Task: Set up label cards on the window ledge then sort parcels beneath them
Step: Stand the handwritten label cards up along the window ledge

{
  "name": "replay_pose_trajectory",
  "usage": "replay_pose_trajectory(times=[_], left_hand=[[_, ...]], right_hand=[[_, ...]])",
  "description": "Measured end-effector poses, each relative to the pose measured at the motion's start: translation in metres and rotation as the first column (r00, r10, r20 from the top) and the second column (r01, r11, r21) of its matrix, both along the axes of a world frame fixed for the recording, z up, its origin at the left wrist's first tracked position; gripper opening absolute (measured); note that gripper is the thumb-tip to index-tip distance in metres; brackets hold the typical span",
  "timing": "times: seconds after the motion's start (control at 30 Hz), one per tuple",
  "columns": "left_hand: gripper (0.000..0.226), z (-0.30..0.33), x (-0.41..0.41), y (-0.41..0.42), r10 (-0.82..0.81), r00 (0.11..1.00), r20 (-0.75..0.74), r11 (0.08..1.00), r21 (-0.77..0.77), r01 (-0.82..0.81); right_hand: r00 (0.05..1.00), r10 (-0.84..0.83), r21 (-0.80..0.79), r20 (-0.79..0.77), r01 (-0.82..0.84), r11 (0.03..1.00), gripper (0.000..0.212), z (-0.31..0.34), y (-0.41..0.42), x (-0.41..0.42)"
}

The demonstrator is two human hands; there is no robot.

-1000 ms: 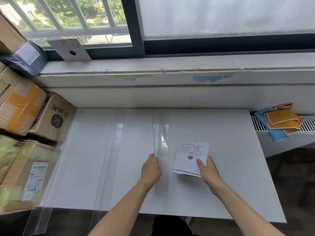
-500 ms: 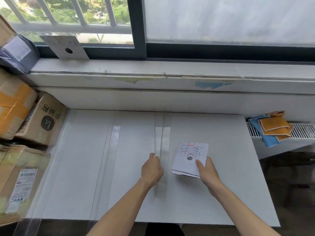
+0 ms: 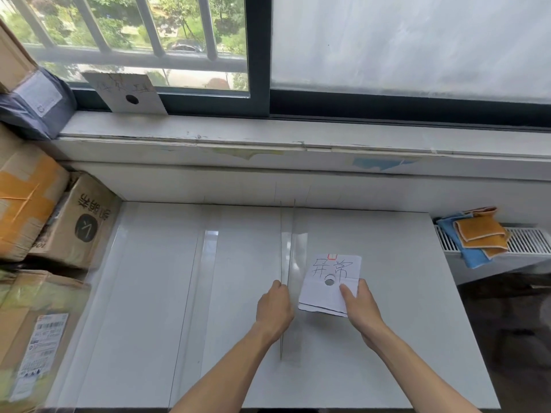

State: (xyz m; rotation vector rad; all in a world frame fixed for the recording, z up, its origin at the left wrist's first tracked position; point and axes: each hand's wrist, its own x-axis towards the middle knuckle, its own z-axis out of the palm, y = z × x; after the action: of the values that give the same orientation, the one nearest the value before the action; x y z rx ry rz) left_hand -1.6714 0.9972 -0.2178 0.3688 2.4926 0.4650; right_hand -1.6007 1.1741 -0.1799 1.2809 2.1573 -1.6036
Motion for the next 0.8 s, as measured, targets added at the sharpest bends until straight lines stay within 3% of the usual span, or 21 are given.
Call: replay_pose_trajectory(times=[0.23, 0.8], left_hand=[[0.026, 0.002, 0.003, 0.01, -0.04, 0.999, -0.006, 0.999, 0.008, 0.04], [0.029, 0.009, 0.007, 0.02, -0.068, 0.998, 0.004, 0.998, -0.014, 0.068]], right_hand=[[1.0, 0.027, 0.042, 0.017, -0.027, 0.999, 0.017, 0.001, -0.006, -0.006], [0.997, 0.069, 0.065, 0.019, -0.07, 0.995, 0.015, 0.001, 0.0, -0.005]])
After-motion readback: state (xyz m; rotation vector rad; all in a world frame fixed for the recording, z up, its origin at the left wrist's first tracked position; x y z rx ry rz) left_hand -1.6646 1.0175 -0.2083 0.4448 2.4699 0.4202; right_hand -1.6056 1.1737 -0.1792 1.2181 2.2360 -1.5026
